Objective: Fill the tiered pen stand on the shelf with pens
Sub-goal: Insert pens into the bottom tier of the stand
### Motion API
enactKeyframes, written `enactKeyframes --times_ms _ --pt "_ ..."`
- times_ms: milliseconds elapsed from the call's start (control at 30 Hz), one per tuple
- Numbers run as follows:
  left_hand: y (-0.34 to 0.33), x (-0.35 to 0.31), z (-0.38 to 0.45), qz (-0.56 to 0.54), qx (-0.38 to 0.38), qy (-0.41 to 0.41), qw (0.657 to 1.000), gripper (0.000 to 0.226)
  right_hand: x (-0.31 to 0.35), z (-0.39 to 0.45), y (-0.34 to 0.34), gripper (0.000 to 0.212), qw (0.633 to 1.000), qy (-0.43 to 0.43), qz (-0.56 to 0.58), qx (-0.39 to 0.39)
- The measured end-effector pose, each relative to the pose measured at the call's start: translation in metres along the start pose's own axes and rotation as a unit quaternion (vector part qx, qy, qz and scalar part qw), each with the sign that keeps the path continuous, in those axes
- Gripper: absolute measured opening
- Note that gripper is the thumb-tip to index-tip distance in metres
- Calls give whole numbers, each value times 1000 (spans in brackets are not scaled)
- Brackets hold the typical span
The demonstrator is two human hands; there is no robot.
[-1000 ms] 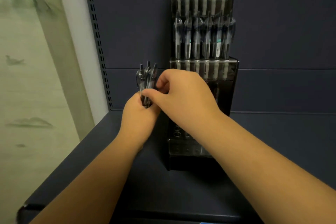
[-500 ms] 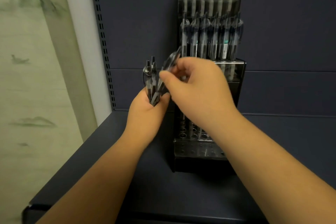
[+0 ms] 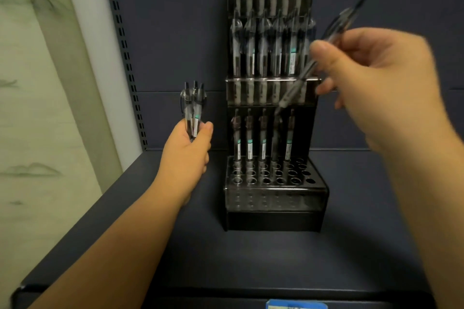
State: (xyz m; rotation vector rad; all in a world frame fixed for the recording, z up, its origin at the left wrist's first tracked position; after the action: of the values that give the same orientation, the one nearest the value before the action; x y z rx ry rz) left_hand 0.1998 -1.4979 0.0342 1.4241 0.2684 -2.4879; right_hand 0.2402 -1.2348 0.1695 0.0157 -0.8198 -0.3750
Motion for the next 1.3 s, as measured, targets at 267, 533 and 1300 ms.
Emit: enactKeyframes --times_ms 267,533,1300 --pt "-4 10 4 11 8 17 1000 13 -51 -4 18 23 989 -46 -137 37" --pt "-3 14 5 18 11 17 1000 16 -72 -9 -1 24 974 -69 -200 76" --pt "-6 15 5 34 22 17 999 16 -76 -5 -12 21 952 -71 -278 110"
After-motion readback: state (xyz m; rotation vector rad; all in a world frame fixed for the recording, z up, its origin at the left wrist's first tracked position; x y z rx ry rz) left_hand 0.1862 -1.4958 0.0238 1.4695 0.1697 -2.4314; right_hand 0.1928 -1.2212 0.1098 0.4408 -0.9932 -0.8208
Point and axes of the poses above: each hand's wrist, its own z-axis towards the middle knuckle, its own y-axis out of the back of the hand, x = y × z, the point moved 8 cm from there along z, towards the middle knuckle, and after that the axes turned 7 degrees about -y, right-handed, at the moved point
